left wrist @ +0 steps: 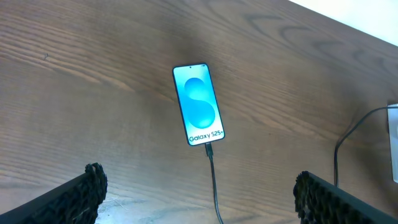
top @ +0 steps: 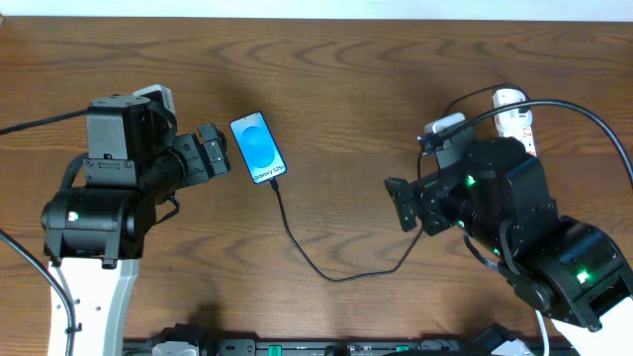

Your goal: Plug charger to phone and switch on socket

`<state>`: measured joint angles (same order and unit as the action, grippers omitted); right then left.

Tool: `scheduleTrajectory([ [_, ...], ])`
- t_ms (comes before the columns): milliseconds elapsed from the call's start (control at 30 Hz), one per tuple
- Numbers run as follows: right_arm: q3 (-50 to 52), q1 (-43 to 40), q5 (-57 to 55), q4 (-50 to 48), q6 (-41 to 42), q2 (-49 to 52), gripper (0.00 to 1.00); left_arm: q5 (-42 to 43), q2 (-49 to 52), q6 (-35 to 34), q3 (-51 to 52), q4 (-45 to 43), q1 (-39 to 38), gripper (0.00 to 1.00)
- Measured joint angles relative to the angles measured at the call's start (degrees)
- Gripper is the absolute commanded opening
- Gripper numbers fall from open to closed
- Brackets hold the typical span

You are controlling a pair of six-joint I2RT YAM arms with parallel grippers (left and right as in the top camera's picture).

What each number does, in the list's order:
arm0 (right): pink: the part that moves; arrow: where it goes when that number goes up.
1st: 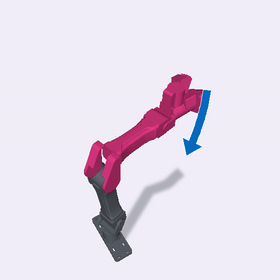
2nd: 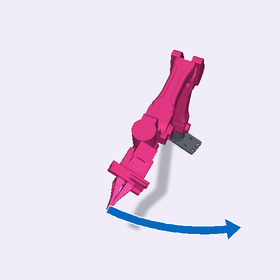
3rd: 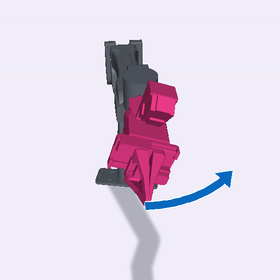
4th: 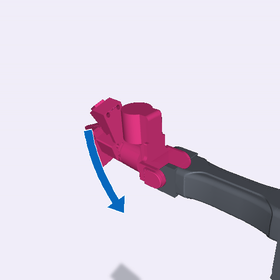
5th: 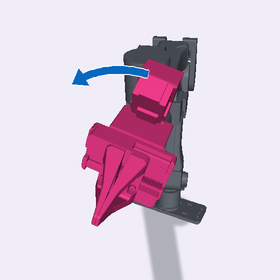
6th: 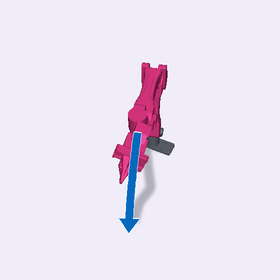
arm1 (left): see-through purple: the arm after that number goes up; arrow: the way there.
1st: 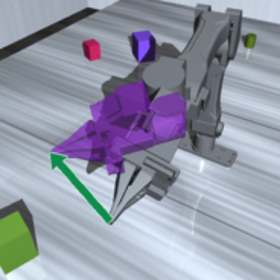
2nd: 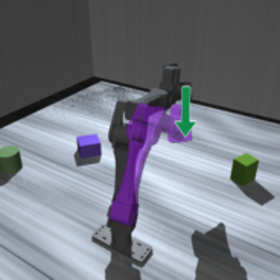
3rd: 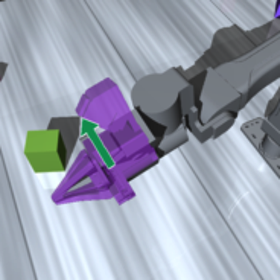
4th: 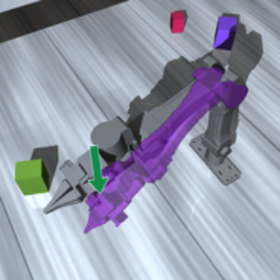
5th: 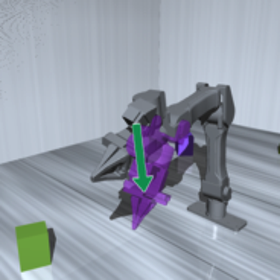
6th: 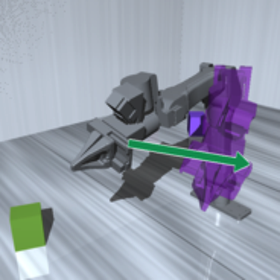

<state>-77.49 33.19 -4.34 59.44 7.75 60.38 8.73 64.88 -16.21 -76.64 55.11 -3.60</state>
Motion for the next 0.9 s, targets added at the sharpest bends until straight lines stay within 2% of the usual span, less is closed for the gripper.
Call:
scheduleTrajectory([
  [433, -0.02, 0.00, 0.00, 1.64, -0.20, 0.00, 0.99, -1.36, -1.79, 0.00, 0.02, 3.10, 0.07, 0.98],
  [533, 0.00, 0.00, 0.00, 1.64, -0.20, 0.00, 0.99, -2.25, -7.65, 0.00, 0.63, 4.11, 0.90, 0.98],
  [767, 0.00, 0.00, 0.00, 1.66, -0.20, 0.00, 0.99, -4.81, -29.42, 0.00, 5.44, 4.52, 5.01, 0.98],
  [900, 0.00, 0.00, -0.02, 1.70, -0.20, 0.22, 0.99, -6.58, -36.98, 0.07, 6.99, 5.57, 5.27, 0.98],
])
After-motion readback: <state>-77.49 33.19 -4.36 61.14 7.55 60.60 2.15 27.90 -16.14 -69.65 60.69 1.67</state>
